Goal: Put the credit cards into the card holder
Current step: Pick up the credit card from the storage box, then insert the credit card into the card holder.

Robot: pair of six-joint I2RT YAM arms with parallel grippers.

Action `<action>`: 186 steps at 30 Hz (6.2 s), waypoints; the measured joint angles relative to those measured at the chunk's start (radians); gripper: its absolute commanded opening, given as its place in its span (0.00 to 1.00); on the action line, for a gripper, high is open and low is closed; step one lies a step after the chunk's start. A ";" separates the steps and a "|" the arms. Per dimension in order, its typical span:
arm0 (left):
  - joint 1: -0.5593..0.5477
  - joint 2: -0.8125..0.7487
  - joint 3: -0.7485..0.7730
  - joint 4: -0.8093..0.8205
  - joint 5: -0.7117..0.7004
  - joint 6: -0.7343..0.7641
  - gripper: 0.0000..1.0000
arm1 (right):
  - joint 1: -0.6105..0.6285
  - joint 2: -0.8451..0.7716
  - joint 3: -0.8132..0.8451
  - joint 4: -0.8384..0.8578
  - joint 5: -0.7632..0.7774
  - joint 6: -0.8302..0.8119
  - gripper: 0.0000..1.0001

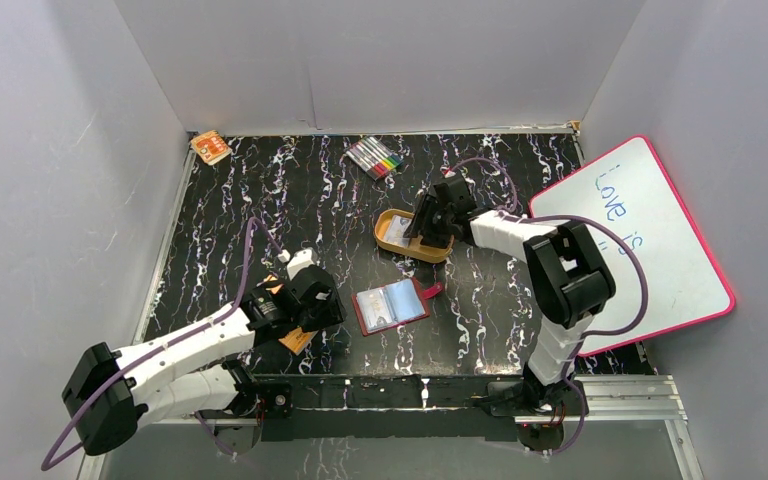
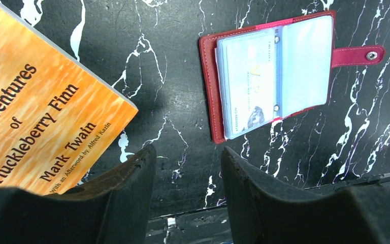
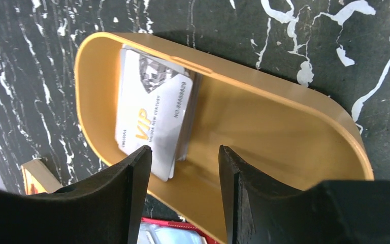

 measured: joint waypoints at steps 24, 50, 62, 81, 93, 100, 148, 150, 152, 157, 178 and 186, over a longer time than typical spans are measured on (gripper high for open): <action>0.000 0.027 0.000 -0.010 -0.004 0.012 0.48 | 0.000 0.056 0.000 0.058 -0.037 0.047 0.39; 0.001 0.044 0.002 -0.015 -0.004 0.014 0.47 | -0.021 -0.022 -0.100 0.126 -0.049 0.078 0.10; 0.001 0.049 0.002 -0.015 -0.004 0.014 0.47 | -0.043 -0.085 -0.150 0.130 -0.053 0.085 0.00; 0.001 0.031 0.072 -0.023 -0.067 0.073 0.48 | -0.091 -0.436 -0.157 -0.138 -0.132 0.272 0.00; 0.001 0.029 0.150 0.026 -0.033 0.199 0.63 | -0.130 -0.649 -0.138 -0.317 -0.295 0.393 0.00; -0.049 0.037 0.150 0.100 0.055 0.222 0.83 | -0.130 -0.659 -0.134 -0.418 -0.336 0.171 0.00; -0.186 0.861 0.608 0.045 -0.131 0.275 0.27 | -0.130 -0.966 -0.539 -0.446 -0.347 -0.246 0.00; -0.186 0.850 0.592 0.051 -0.135 0.269 0.21 | -0.130 -0.966 -0.539 -0.446 -0.348 -0.246 0.00; -0.186 0.840 0.578 0.056 -0.139 0.263 0.16 | -0.130 -0.960 -0.539 -0.446 -0.352 -0.246 0.00; -0.185 0.823 0.552 0.069 -0.140 0.254 0.05 | -0.130 -0.922 -0.539 -0.438 -0.400 -0.248 0.00; -0.185 0.784 0.490 0.122 -0.138 0.235 0.00 | -0.090 -0.673 -0.518 -0.288 -0.552 -0.291 0.00; -0.185 0.776 0.477 0.134 -0.138 0.232 0.00 | -0.068 -0.534 -0.479 -0.205 -0.557 -0.286 0.00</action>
